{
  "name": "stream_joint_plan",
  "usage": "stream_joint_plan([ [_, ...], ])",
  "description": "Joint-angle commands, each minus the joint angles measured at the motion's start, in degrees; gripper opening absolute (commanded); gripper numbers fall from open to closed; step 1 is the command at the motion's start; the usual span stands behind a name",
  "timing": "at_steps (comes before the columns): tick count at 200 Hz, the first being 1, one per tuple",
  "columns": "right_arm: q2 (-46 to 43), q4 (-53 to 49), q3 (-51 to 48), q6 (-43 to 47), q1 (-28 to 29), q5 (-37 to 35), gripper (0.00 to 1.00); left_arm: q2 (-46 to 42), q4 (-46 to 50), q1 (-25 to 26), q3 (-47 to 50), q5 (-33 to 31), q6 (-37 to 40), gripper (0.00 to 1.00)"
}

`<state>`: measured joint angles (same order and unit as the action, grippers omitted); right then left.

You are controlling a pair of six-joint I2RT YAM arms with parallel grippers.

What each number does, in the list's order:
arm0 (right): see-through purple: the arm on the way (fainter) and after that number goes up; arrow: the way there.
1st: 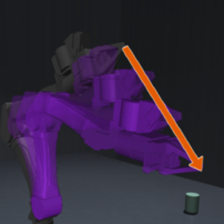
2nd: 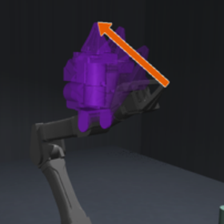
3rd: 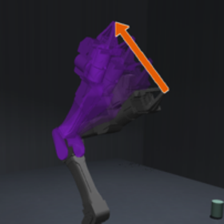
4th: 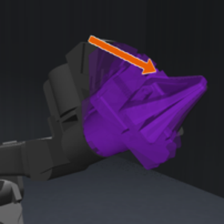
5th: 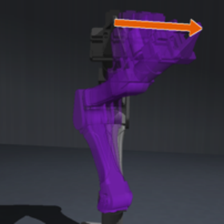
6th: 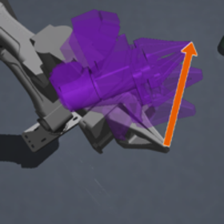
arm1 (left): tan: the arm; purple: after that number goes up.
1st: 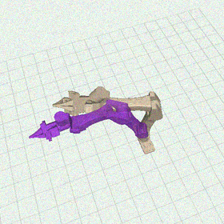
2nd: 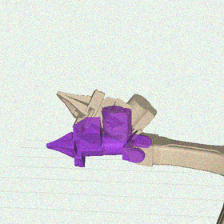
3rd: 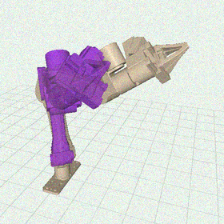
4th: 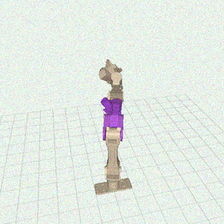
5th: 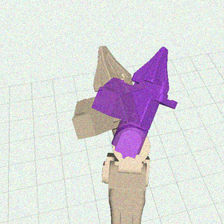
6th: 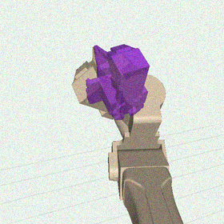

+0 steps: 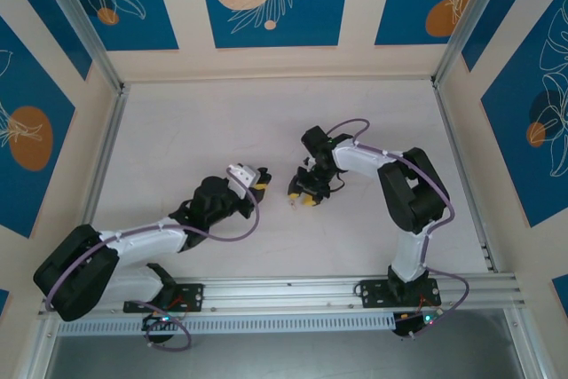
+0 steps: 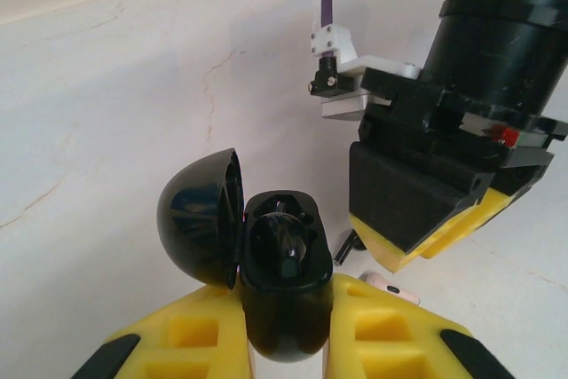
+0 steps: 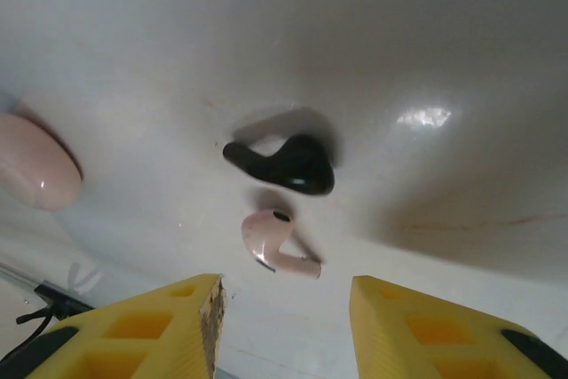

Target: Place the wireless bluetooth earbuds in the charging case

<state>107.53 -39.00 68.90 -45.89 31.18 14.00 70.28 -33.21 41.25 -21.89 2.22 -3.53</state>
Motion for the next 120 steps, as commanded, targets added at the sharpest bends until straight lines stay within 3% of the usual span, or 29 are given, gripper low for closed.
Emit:
stream_joint_plan([
  [1,1.93,0.68,2.56,-1.07,0.37,0.69,0.42,-1.54,0.96,-0.83,0.73,-0.86,-0.23,0.19],
  [120,9.61,2.47,10.93,1.42,-0.77,-2.66,0.39,-3.86,3.76,-1.27,0.62,-1.41,1.16,0.19],
])
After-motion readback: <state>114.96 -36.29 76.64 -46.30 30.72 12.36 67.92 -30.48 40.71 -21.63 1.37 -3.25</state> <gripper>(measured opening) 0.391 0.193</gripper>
